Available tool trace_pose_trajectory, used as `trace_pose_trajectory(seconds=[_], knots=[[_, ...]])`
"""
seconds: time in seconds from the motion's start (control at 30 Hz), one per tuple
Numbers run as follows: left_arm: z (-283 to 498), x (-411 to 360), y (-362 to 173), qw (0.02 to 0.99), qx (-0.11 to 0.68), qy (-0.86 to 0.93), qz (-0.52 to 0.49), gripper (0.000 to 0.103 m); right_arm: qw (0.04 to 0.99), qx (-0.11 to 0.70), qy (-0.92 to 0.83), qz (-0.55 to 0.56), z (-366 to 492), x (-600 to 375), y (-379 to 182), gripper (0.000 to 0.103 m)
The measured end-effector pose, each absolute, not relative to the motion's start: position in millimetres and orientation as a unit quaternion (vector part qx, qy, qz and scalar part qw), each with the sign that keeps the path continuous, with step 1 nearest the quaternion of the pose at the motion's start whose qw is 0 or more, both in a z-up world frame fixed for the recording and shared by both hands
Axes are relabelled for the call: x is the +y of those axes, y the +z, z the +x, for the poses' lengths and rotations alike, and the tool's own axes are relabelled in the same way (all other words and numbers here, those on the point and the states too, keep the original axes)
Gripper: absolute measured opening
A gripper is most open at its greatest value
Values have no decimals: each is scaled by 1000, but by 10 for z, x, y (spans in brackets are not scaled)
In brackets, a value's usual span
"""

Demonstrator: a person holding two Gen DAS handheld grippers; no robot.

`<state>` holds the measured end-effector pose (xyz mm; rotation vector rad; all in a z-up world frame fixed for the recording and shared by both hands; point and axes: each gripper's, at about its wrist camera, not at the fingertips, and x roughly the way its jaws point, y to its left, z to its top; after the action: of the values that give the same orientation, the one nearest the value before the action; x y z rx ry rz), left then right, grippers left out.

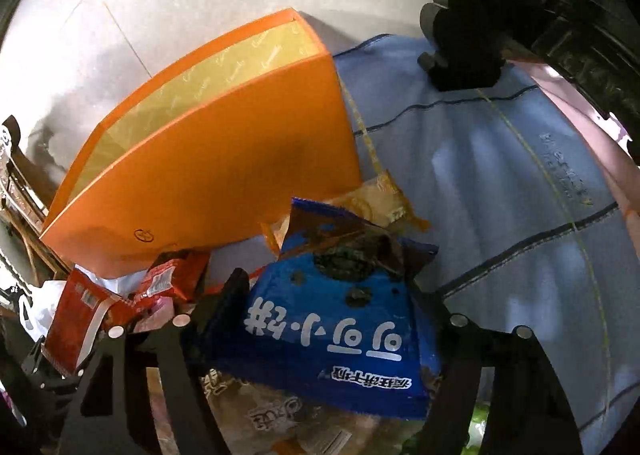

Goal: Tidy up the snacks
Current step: 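Drop the red bag from the left tool while the right tool drops a blue bag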

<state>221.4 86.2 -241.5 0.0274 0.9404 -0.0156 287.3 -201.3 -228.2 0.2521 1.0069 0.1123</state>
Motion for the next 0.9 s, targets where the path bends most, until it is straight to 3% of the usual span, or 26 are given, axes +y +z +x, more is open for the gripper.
trace_pose_trajectory(seconds=[0.07, 0.13, 0.33, 0.67, 0.9], knots=[[2224, 886, -2372, 890, 455, -4, 8, 70, 868, 478, 45, 125, 2832, -2024, -2225, 61], [2182, 981, -2267, 890, 455, -5, -16, 48, 873, 467, 45, 129, 2751, -2066, -2135, 59], [2087, 1122, -2100, 889, 455, -11, -46, 24, 884, 446, 54, 132, 2558, -1994, -1952, 58], [1892, 922, -1622, 912, 404, -49, -55, 24, 915, 379, 73, 120, 2319, -2008, -1280, 58], [2238, 728, -1107, 937, 343, -43, -40, 24, 931, 338, 94, 103, 2606, -1929, -833, 58]])
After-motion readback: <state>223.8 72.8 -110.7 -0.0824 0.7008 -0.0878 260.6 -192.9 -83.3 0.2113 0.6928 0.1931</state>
